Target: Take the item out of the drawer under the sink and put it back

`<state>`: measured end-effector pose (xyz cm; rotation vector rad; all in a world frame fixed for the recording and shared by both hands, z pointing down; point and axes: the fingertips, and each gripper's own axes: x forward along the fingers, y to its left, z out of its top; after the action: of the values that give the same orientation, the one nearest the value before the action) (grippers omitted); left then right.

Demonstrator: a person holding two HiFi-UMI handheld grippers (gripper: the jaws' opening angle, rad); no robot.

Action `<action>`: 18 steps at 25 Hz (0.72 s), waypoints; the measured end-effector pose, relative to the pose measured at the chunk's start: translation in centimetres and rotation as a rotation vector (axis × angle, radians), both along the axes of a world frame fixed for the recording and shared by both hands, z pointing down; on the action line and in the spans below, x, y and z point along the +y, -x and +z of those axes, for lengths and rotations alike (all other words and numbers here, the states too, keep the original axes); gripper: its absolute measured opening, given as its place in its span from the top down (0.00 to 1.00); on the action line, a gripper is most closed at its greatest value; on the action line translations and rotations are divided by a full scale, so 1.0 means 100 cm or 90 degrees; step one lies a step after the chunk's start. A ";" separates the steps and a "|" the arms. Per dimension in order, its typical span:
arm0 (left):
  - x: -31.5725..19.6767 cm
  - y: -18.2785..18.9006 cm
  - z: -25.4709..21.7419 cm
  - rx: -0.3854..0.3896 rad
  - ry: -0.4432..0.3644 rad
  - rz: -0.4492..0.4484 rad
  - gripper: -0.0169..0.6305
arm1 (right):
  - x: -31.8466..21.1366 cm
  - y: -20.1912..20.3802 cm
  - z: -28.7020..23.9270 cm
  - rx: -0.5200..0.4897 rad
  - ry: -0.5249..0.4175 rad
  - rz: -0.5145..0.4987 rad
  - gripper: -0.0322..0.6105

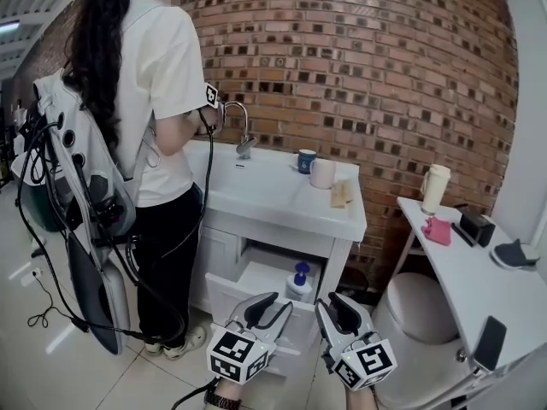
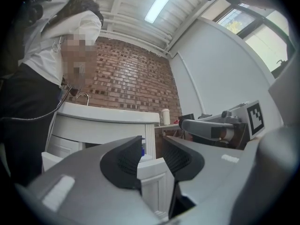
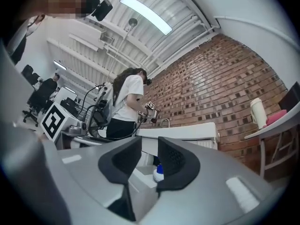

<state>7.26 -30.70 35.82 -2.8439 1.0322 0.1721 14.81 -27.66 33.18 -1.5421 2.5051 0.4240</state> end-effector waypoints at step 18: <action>0.002 0.002 0.004 0.000 0.011 -0.012 0.80 | -0.001 0.010 0.009 -0.003 0.019 -0.014 0.78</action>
<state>7.08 -30.48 36.27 -2.8483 1.0647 0.1630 13.77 -27.76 34.03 -1.5218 2.5339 0.3817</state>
